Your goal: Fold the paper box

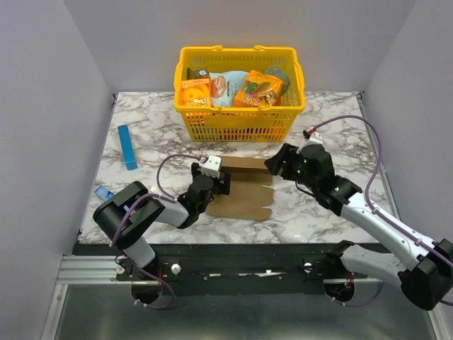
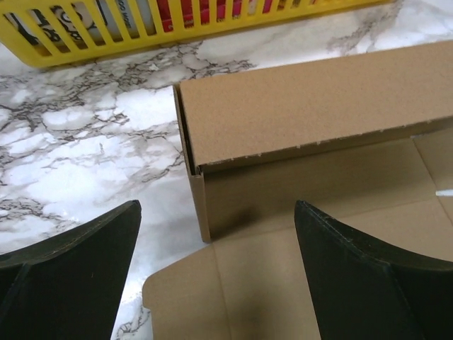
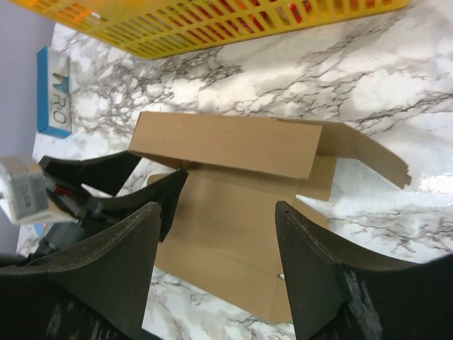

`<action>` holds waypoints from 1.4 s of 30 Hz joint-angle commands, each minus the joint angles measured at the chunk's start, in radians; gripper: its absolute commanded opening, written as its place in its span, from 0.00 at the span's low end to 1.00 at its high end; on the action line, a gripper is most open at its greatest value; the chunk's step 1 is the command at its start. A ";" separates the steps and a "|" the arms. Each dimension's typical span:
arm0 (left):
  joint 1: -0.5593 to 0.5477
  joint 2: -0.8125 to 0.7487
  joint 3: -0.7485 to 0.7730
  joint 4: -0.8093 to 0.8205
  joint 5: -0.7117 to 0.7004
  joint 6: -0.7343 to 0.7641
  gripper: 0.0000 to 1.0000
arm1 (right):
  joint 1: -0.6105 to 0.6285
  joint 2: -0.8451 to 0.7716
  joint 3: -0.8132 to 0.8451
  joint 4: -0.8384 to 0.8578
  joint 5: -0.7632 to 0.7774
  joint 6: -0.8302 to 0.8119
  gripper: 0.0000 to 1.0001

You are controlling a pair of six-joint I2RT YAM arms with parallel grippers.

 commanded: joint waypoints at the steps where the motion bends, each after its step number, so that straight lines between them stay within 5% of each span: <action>1: 0.034 -0.041 0.024 -0.124 0.118 -0.032 0.99 | -0.039 0.062 0.083 -0.054 -0.053 -0.048 0.73; 10: 0.109 0.013 0.057 -0.108 0.252 -0.067 0.99 | -0.045 0.130 0.134 -0.055 -0.052 -0.074 0.72; 20: 0.115 0.070 0.094 -0.092 0.266 -0.047 0.61 | -0.070 0.300 0.183 -0.055 -0.053 -0.075 0.71; 31: 0.115 0.102 0.117 -0.091 0.241 -0.031 0.44 | -0.097 0.432 0.234 -0.043 -0.093 -0.083 0.70; 42: 0.113 0.107 0.124 -0.106 0.203 -0.012 0.31 | -0.099 0.394 0.162 -0.055 -0.067 -0.062 0.69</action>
